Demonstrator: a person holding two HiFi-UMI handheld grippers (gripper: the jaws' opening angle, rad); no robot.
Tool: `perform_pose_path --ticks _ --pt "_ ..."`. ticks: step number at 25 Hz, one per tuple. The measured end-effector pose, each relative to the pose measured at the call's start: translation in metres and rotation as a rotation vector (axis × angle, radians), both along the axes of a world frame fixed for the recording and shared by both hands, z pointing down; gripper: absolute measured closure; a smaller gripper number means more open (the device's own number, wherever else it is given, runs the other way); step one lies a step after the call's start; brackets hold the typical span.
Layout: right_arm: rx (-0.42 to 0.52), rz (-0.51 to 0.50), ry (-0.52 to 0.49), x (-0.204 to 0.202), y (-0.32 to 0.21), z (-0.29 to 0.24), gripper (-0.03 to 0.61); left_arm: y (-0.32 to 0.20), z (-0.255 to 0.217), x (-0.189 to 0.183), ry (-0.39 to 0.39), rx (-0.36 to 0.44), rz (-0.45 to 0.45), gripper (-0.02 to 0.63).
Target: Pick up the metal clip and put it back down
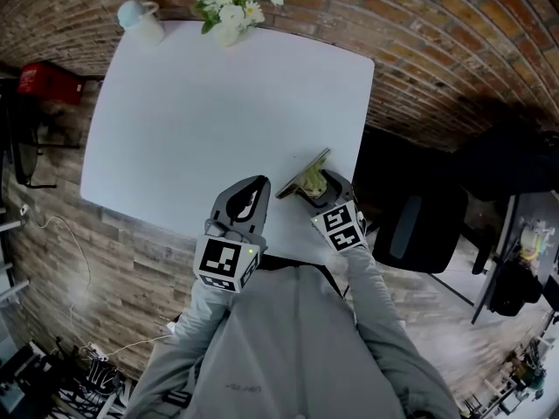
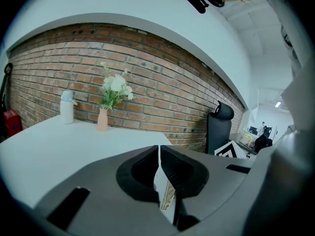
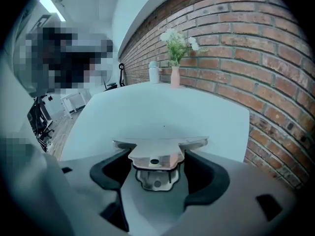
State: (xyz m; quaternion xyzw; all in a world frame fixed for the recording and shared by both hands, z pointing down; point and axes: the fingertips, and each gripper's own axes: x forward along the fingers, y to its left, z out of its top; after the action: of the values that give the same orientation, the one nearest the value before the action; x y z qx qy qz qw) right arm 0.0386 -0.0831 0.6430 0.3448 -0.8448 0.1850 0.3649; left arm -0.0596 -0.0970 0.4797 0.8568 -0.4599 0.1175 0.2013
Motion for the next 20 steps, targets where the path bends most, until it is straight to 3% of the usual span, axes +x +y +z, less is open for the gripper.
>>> perform_pose_path --ticks 20 --pt "0.030 0.022 -0.010 0.003 -0.001 -0.010 0.279 0.004 -0.002 -0.015 -0.004 0.004 -0.015 0.578"
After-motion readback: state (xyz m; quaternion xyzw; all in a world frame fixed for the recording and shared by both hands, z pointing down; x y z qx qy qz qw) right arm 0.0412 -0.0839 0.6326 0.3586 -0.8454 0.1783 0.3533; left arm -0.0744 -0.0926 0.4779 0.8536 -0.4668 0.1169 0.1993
